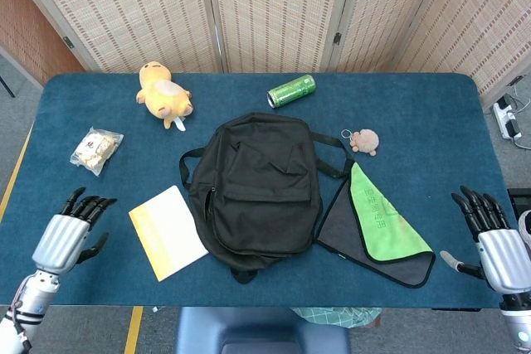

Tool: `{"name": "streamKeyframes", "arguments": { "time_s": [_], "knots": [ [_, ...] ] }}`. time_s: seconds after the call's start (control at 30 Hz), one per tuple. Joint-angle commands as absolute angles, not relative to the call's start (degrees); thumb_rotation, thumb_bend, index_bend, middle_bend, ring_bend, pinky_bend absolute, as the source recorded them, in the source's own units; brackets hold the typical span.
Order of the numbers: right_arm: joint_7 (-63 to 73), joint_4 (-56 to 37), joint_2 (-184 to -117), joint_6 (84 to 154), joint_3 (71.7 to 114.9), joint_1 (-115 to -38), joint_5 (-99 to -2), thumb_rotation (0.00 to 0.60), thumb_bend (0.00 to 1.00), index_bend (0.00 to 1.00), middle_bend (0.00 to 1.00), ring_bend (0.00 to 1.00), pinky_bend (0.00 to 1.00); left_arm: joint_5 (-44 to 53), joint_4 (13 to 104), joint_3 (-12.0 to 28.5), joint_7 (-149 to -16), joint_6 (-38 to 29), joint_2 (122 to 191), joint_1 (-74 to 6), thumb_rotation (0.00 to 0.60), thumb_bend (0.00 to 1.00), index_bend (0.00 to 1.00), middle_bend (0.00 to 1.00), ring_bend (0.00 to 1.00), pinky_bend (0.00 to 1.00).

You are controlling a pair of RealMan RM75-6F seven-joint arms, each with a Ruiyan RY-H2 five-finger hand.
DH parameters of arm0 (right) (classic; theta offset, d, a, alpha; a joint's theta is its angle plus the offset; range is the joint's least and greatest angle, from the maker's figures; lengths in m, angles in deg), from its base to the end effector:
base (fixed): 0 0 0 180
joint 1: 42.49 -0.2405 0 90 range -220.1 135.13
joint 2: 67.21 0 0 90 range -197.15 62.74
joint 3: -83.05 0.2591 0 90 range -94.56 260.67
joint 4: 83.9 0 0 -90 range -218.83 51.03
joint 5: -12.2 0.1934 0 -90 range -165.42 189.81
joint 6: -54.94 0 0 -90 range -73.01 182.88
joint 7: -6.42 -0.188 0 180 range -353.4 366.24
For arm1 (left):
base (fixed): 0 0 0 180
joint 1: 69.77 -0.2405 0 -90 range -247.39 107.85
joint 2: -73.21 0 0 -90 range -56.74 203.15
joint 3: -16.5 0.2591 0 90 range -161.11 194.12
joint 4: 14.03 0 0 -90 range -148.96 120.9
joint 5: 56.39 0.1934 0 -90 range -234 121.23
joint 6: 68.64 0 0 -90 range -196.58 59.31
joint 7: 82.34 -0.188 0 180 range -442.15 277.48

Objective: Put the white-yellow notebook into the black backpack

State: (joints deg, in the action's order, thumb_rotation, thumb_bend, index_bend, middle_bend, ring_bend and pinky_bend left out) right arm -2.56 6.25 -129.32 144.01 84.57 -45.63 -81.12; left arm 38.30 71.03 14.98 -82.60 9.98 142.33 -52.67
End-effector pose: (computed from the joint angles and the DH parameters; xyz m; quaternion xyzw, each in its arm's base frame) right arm -0.2974 -0.2094 0.1872 0.6022 -0.3825 0.4389 0.5463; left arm -0.2569 0.2776 0.1234 -0.7081 -0.3045 -0.4104 0.4873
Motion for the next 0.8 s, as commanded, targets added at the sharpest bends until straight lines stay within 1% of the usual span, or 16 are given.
{"name": "streamKeyframes", "arguments": {
  "time_s": [0.03,0.2,0.33,0.6,0.8],
  "knots": [
    [-2.6,6.1,-129.4,144.1,84.6,-45.6,-81.1,0.600,0.16,0.02,0.05,0.03,0.00,40.6,69.0,14.4,-78.5,3.3,144.0,-46.8,0.600,0.60,0.24,0.31,0.22,0.11],
    [-2.7,5.9,-129.5,143.9,84.6,-45.6,-80.7,0.600,0.16,0.02,0.05,0.03,0.00,40.4,66.4,14.0,-75.4,-5.4,147.1,-40.2,0.600,0.70,0.26,0.34,0.23,0.10],
    [-2.7,5.8,-129.5,144.0,84.7,-45.5,-80.5,0.600,0.16,0.02,0.05,0.03,0.00,37.9,64.0,13.3,-75.3,-11.5,149.9,-36.5,0.600,0.75,0.24,0.36,0.23,0.09],
    [-2.9,5.4,-129.7,143.8,84.8,-45.6,-80.0,0.600,0.16,0.02,0.05,0.03,0.00,32.6,58.2,12.7,-75.1,-18.1,154.7,-33.0,0.600,0.76,0.22,0.37,0.21,0.08],
    [-2.8,5.3,-129.9,143.4,84.9,-45.9,-79.9,0.600,0.16,0.01,0.05,0.03,0.00,29.5,55.1,13.4,-75.9,-19.8,155.5,-33.3,0.600,0.76,0.22,0.38,0.21,0.08]
  ]
}}
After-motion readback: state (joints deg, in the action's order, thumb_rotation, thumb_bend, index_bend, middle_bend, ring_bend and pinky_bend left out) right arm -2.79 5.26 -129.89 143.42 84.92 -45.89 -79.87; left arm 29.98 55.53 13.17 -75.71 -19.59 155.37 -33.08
